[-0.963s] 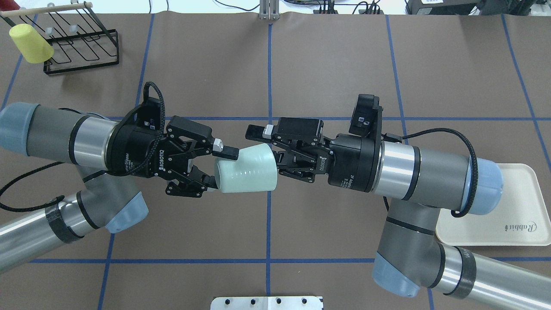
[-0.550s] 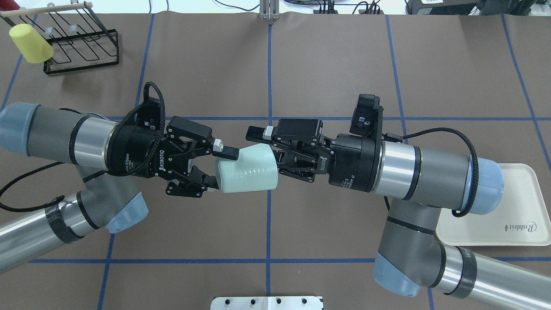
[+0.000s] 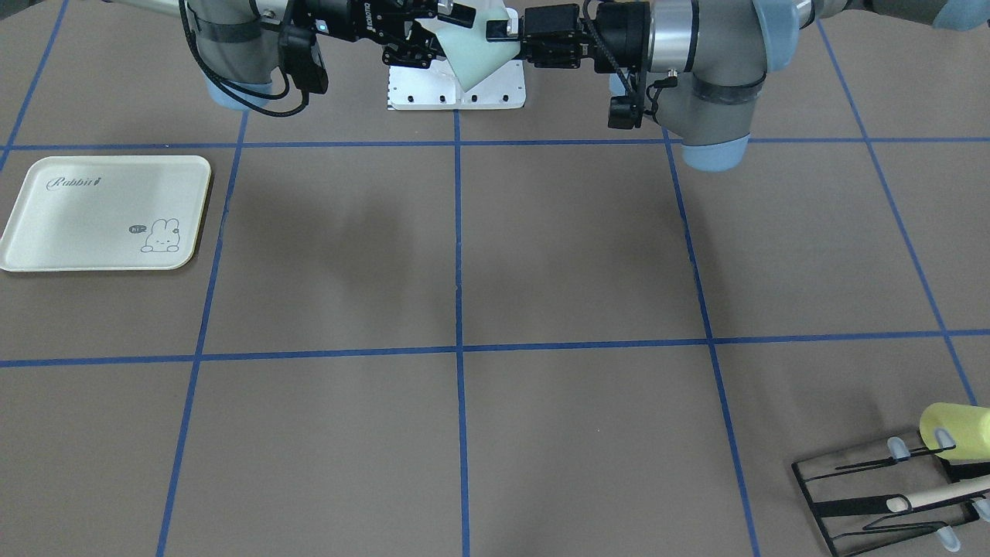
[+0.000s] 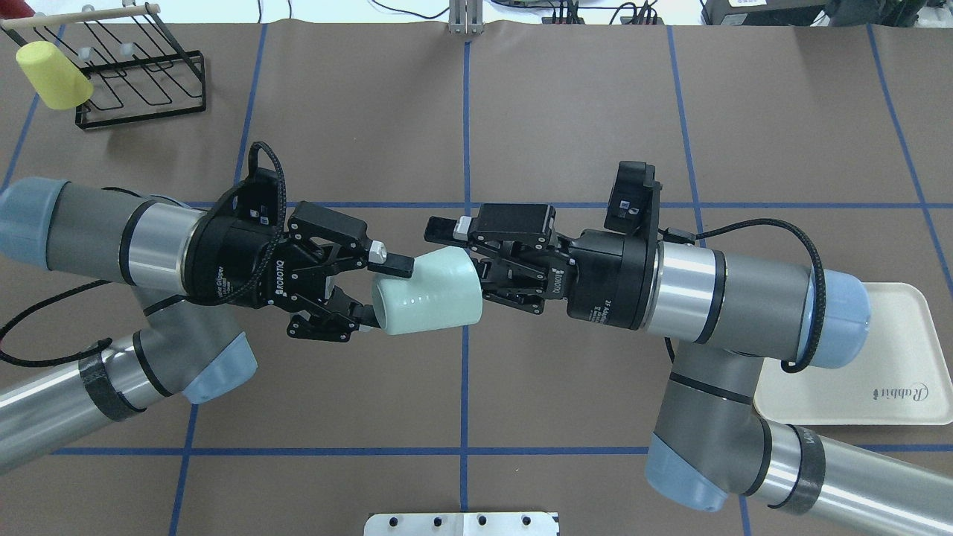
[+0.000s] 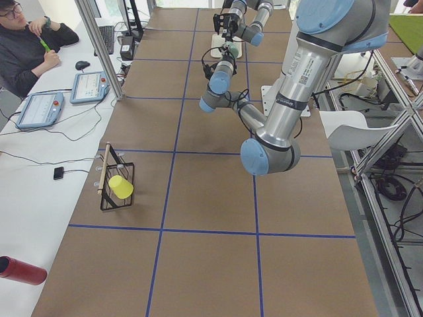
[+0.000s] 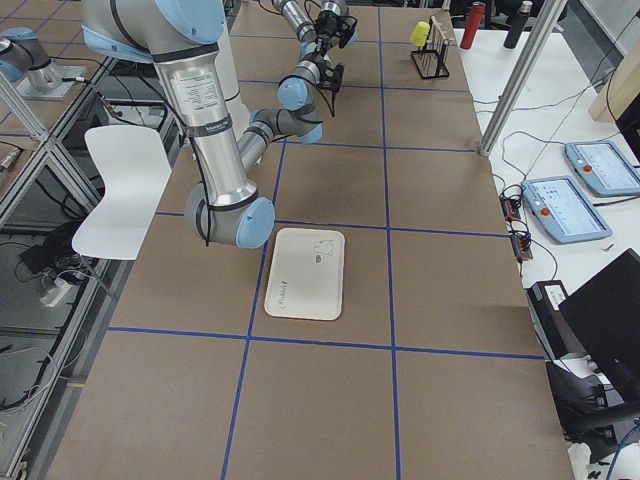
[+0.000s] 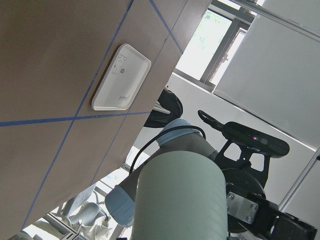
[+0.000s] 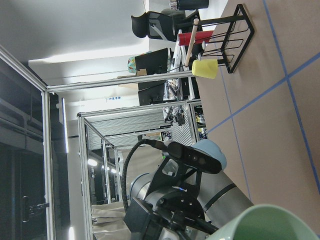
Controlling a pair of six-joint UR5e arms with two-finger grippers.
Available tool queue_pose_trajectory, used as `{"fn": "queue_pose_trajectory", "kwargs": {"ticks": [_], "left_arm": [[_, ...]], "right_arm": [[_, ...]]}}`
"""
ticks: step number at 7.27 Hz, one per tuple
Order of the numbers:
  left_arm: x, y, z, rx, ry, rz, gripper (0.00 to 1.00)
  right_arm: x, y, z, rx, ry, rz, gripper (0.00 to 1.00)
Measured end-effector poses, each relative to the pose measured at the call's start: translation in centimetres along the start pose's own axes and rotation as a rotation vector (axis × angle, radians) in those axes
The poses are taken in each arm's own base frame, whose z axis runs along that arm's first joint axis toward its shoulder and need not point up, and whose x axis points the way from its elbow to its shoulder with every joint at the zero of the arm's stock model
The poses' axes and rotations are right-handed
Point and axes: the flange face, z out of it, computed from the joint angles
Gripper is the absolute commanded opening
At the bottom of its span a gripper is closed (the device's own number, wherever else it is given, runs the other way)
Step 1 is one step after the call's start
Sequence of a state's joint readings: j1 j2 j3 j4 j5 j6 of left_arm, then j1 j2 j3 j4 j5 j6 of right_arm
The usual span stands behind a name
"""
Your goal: Left arm grabs green cup and hands to right arm on tray
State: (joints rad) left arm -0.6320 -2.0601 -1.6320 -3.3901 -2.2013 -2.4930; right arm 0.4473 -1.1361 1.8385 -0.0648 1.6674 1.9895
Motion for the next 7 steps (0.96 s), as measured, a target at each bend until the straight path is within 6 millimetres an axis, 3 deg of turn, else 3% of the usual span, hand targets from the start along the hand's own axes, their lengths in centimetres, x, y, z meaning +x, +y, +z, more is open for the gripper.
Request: {"fn": "queue_pose_trajectory", "kwargs": {"ticks": [7], "left_arm": [[0.07, 0.02, -0.05, 0.0, 0.003, 0.002, 0.0]], "right_arm": [[0.54, -0.11, -0.37, -0.026, 0.029, -0.005, 0.0]]}}
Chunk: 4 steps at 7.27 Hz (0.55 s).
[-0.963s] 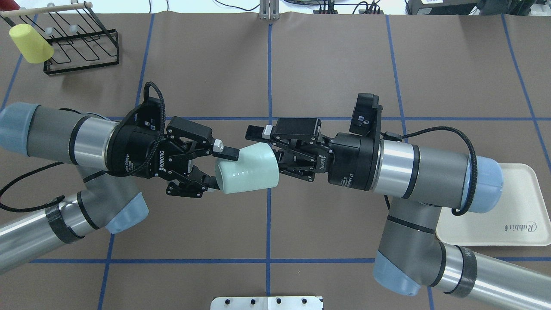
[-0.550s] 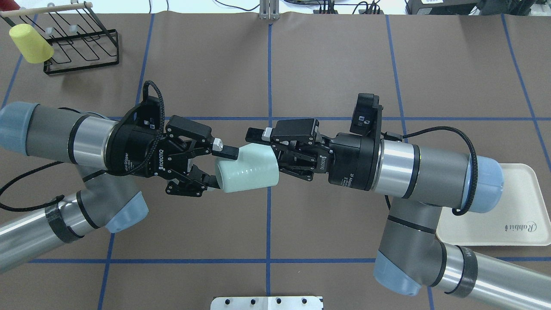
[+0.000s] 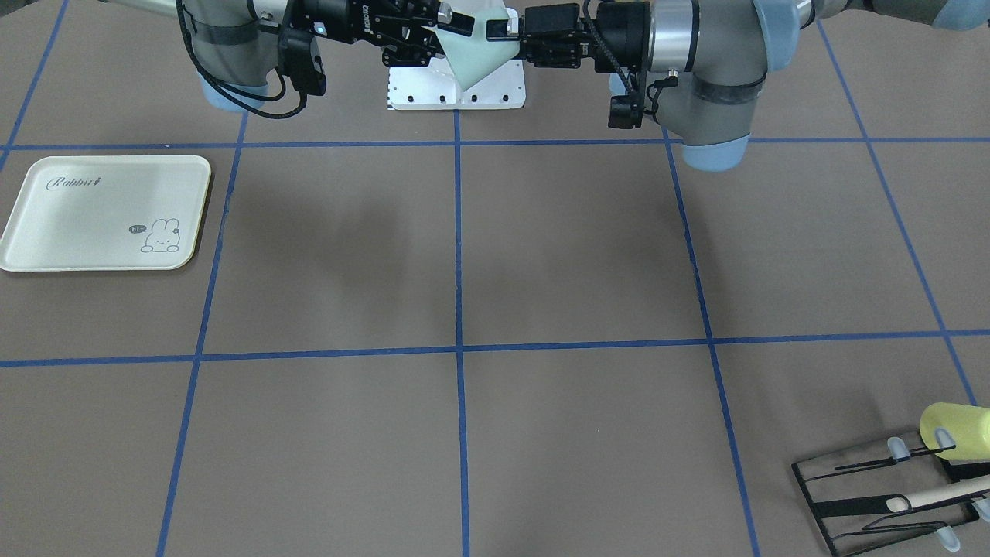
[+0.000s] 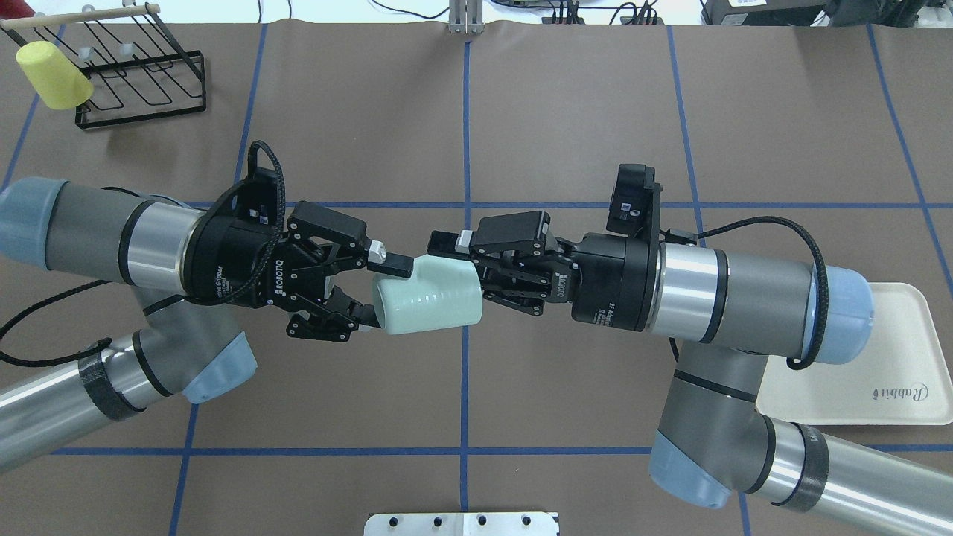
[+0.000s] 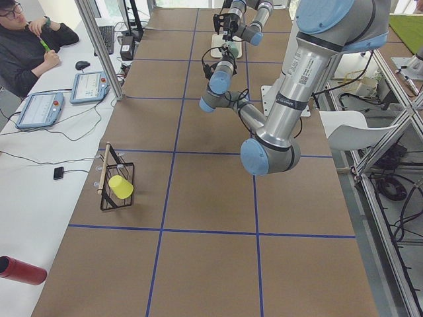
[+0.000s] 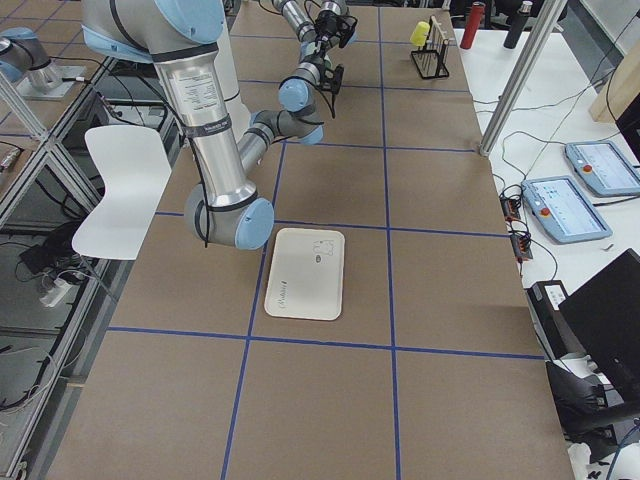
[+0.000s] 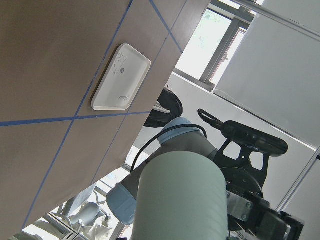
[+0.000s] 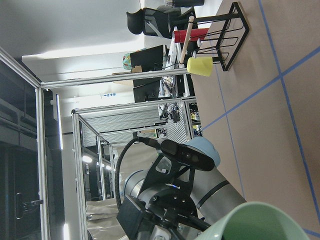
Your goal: Left arm grabs green cup and hands to right arm on tray
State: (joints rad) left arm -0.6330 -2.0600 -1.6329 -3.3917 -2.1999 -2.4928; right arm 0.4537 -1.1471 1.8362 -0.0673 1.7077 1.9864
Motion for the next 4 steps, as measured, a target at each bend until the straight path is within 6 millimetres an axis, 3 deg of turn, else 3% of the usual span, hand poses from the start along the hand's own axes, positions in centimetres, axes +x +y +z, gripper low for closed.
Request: {"fn": "queue_pose_trajectory", "kwargs": {"ticks": [3, 4], "left_arm": [[0.06, 0.01, 0.07, -0.001, 0.001, 0.001, 0.0], [0.15, 0.04, 0.19, -0.003, 0.002, 0.003, 0.58]], "right_arm": [[0.38, -0.07, -0.19, -0.01, 0.014, 0.001, 0.0], [0.4, -0.08, -0.21, -0.011, 0.015, 0.002, 0.0]]}}
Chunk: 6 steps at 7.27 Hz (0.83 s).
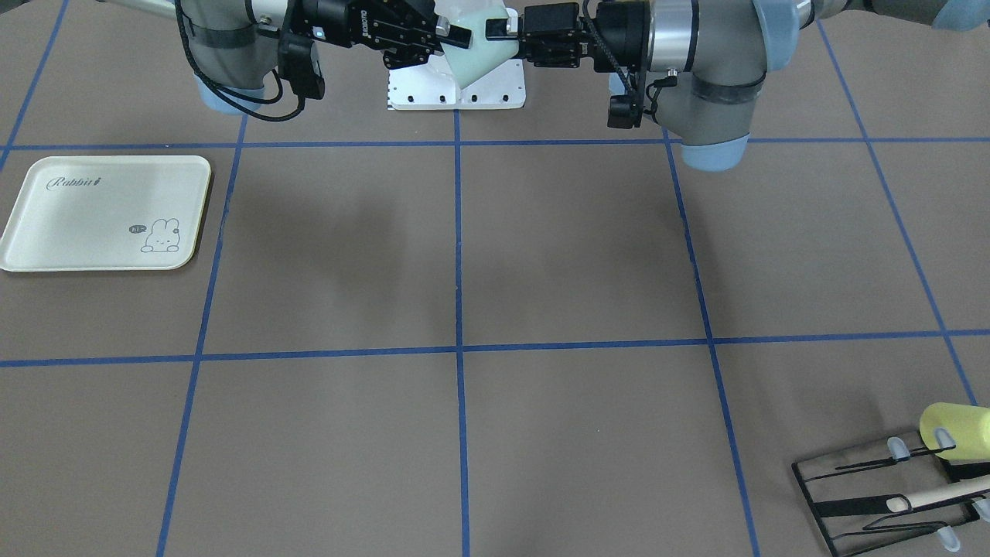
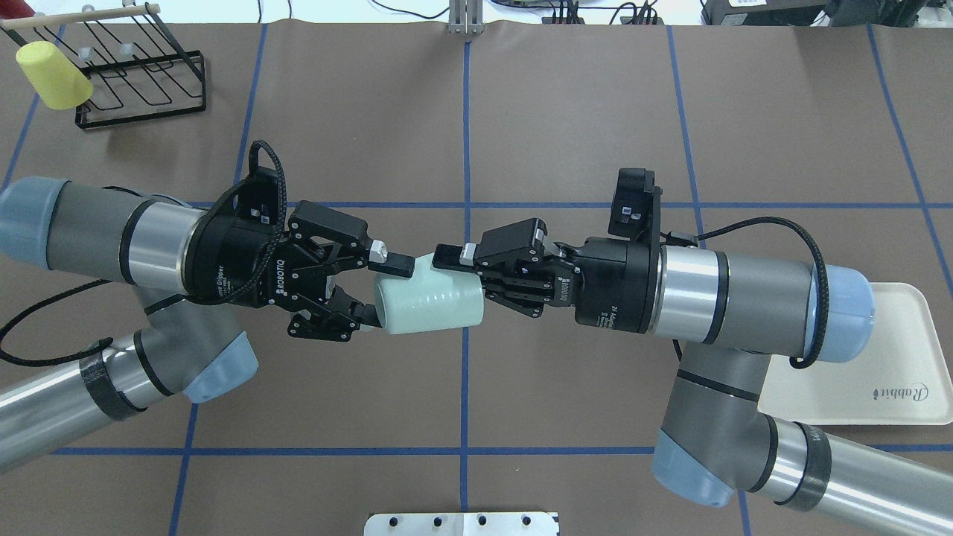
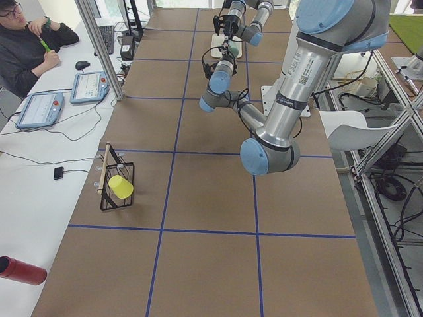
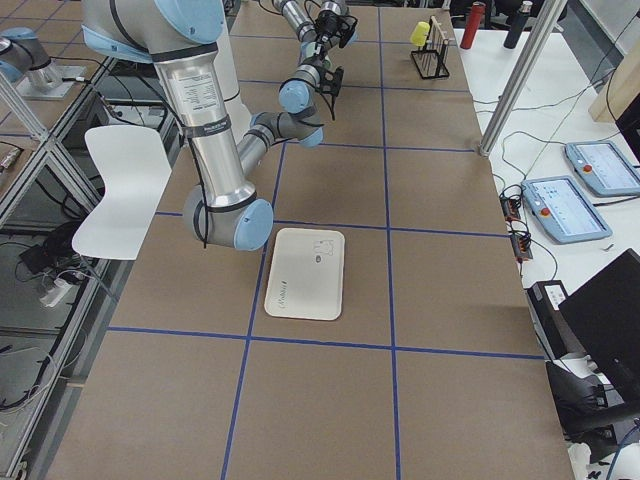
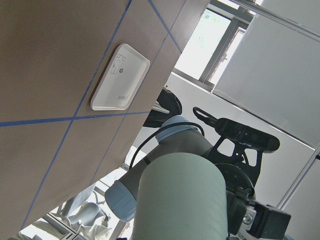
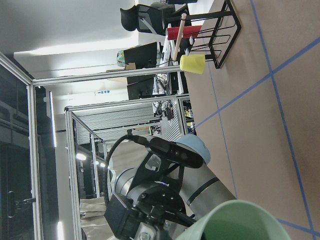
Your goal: Left arm grabs green cup and hands to right arm on tray
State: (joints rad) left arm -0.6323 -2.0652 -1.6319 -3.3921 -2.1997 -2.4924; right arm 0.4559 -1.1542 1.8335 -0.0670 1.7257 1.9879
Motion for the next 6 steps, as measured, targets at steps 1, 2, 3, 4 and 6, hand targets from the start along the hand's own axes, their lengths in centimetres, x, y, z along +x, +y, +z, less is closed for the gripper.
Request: {"fn": "queue_pose_trajectory", "kwargs": {"ticks": [1, 2, 3, 4, 6], "left_arm": [[0.16, 0.04, 0.15, -0.003, 0.003, 0.013, 1.0], [0.29, 0.07, 0.24, -0.004, 0.005, 0.035, 1.0], [0.4, 0.07, 0.27, -0.004, 0.007, 0.048, 1.0], [0.37, 0.07, 0.27, -0.004, 0.006, 0.052, 1.0], [0.32, 0.1, 0.24, -0.005, 0.006, 0.054, 1.0]], "right_arm": [[0.01, 0.0, -0.01, 0.0, 0.001, 0.001, 0.0], [0.03, -0.02, -0.02, 0.0, 0.002, 0.002, 0.0], [0.07, 0.02, -0.01, -0.002, 0.003, 0.002, 0.0], [-0.03, 0.01, -0.07, -0.002, 0.0, 0.001, 0.0], [-0.21, -0.08, -0.21, -0.004, -0.003, -0.002, 0.0]]}}
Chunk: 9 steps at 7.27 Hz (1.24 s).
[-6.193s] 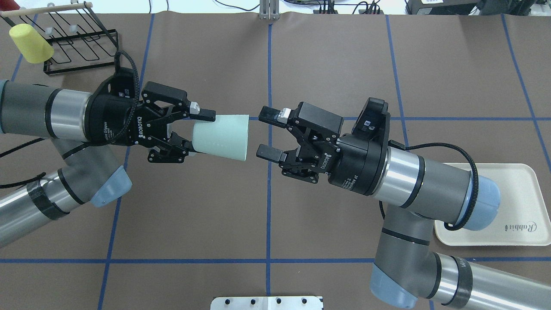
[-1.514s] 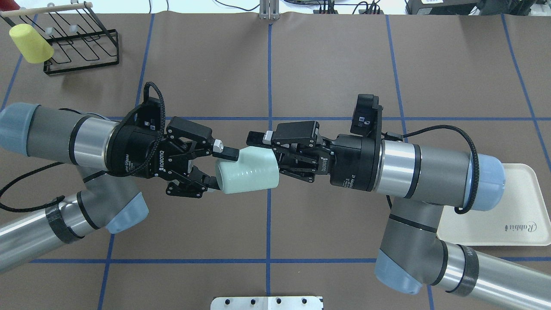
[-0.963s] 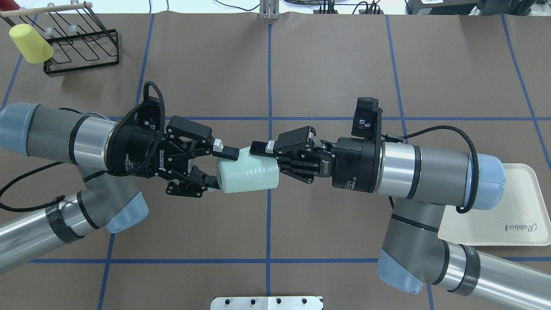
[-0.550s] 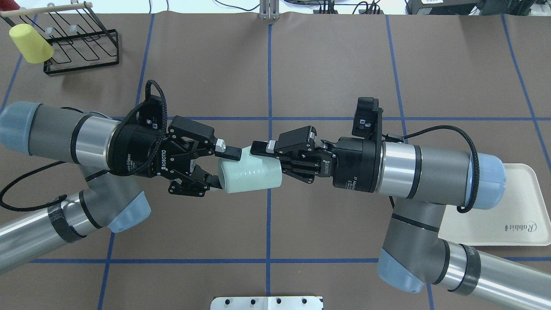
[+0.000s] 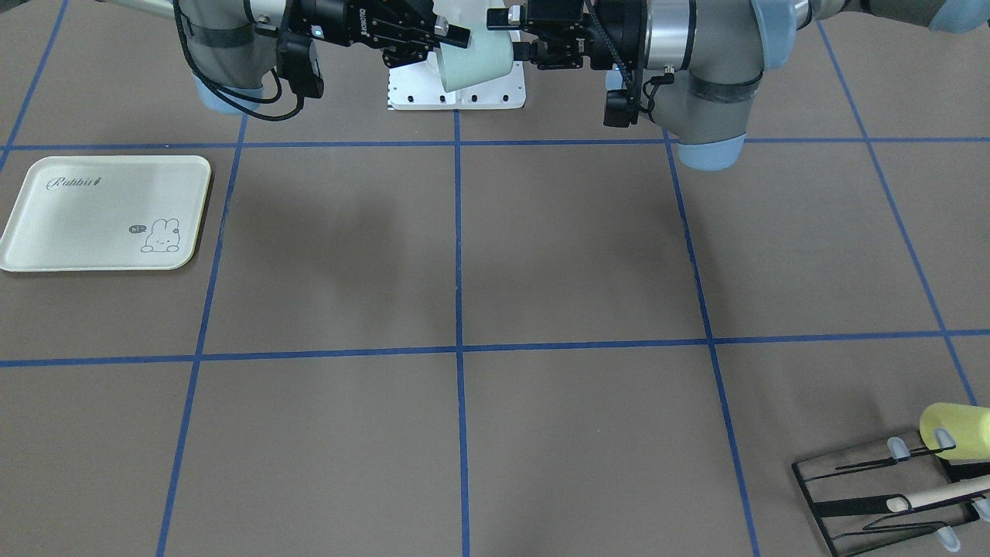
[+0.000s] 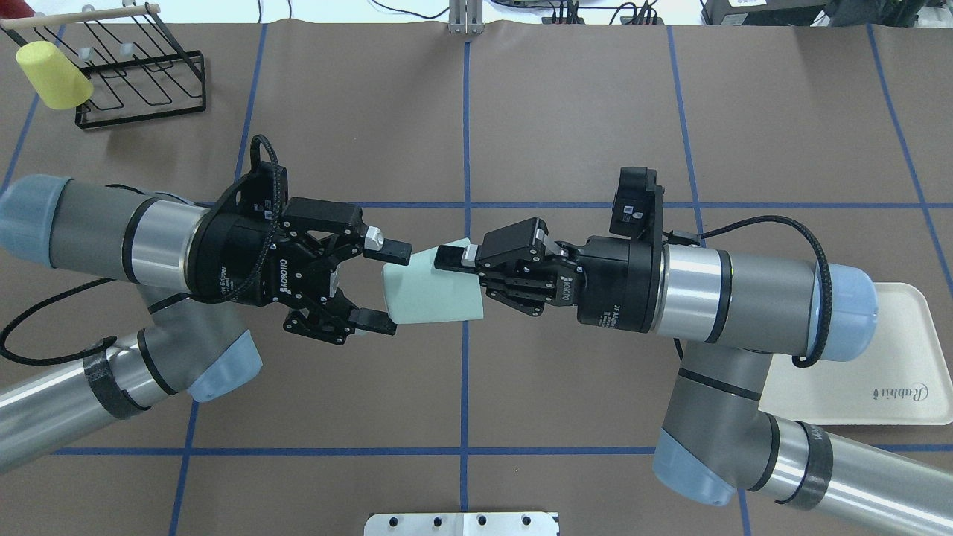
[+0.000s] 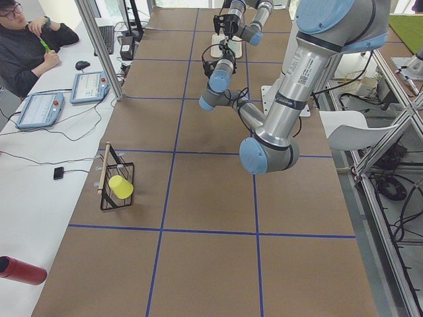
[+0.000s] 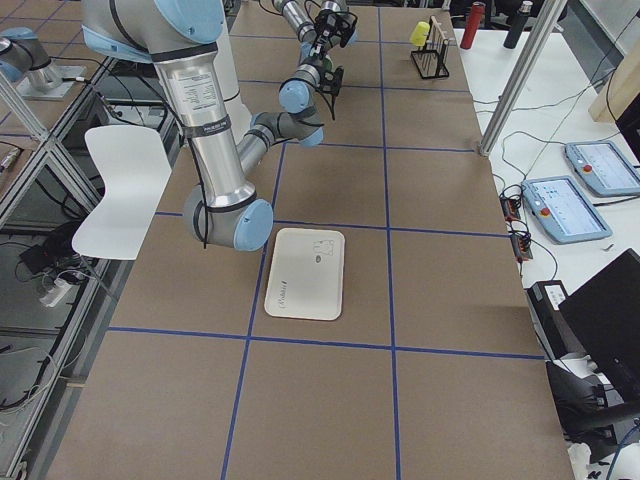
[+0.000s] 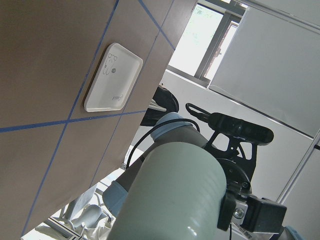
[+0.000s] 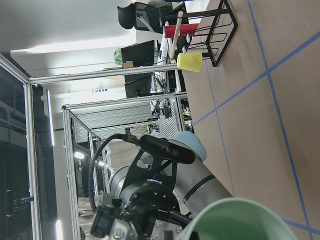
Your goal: Left arm grabs green cup and hands to right arm on tray
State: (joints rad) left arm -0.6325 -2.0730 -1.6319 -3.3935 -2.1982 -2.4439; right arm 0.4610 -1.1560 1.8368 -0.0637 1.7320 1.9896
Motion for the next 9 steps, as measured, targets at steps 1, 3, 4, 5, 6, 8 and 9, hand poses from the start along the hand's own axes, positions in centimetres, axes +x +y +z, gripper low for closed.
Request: {"fn": "queue_pose_trajectory", "kwargs": {"ticks": [1, 3, 4, 5, 6, 8, 9], "left_arm": [[0.0, 0.0, -0.1, 0.001, 0.0, 0.0, 1.0], [-0.2, 0.0, -0.2, 0.003, -0.002, 0.0, 1.0], [-0.2, -0.1, -0.3, 0.005, -0.003, 0.0, 1.0], [-0.1, -0.2, -0.5, 0.01, -0.004, 0.009, 1.0], [-0.2, -0.6, -0.8, 0.025, -0.011, 0.047, 1.0], [-1.0, -1.9, -1.9, 0.086, -0.067, 0.164, 1.0], [-1.0, -2.9, -2.4, 0.129, -0.118, 0.218, 1.0]], "right_arm": [[-0.1, -0.2, -0.2, -0.002, 0.003, -0.003, 0.0], [-0.4, -1.8, -1.1, 0.008, 0.037, -0.021, 0.0], [-0.9, -3.6, -1.9, 0.022, 0.089, -0.036, 0.0], [-2.0, -6.2, -2.9, 0.042, 0.169, -0.05, 0.0], [-3.3, -9.1, -4.3, 0.063, 0.261, -0.069, 0.0], [-4.9, -14.0, -6.9, 0.107, 0.442, -0.131, 0.0], [-5.4, -16.0, -8.1, 0.126, 0.532, -0.168, 0.0]]}}
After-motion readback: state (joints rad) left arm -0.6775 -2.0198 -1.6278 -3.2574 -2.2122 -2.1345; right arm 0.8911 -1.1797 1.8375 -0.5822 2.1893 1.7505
